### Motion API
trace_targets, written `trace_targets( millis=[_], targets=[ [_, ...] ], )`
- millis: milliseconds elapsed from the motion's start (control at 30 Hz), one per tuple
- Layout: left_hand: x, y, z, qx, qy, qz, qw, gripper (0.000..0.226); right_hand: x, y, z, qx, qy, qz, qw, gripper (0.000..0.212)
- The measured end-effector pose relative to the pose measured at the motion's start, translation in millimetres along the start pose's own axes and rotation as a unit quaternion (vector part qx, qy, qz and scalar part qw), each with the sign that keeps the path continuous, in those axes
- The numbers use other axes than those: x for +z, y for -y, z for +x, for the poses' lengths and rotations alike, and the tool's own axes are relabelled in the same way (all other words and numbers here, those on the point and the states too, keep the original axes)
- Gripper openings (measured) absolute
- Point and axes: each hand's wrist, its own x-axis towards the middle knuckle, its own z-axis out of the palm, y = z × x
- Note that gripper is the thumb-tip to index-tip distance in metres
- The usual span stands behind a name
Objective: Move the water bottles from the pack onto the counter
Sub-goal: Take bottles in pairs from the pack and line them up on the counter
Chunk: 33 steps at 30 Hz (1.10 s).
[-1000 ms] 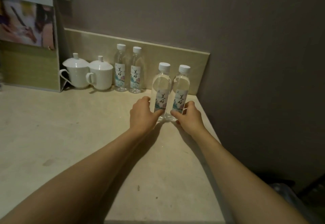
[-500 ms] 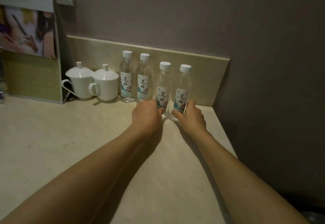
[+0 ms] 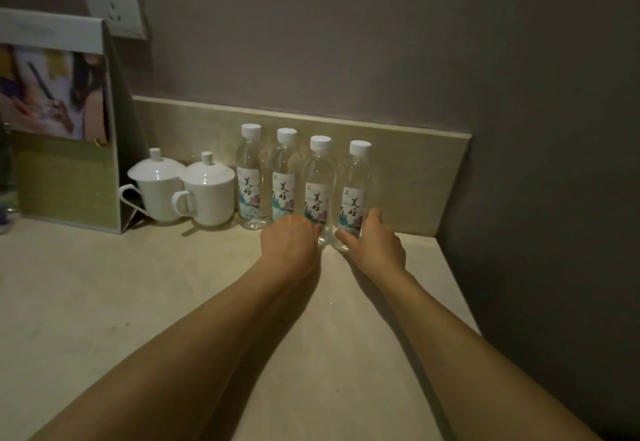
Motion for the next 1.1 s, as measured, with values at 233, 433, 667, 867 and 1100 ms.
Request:
trace_targets(
  millis=[233,433,667,867,1100],
  targets=[
    [5,-2,10,0.005,0.0,0.009,1.0,0.04,4,2,8,0.001,-0.007,-0.003,1.0,0.047],
    [11,-4,15,-0.009,-0.012,-0.026,1.0,0.042,5,2,12,0.012,-0.008,-0.006,1.0,0.046],
    [16,-5,23,-0.018,-0.004,-0.04,0.999,0.043,4,6,13,0.016,-0.016,-0.001,1.0,0.046],
    [22,-5,22,-0.024,-0.019,-0.049,0.998,0.043,5,8,15,0.023,-0.018,0.004,1.0,0.046],
    [19,-5,21,-0.03,-0.007,-0.072,0.997,0.044,7,12,9,0.044,-0.044,0.009,0.998,0.045]
  ],
)
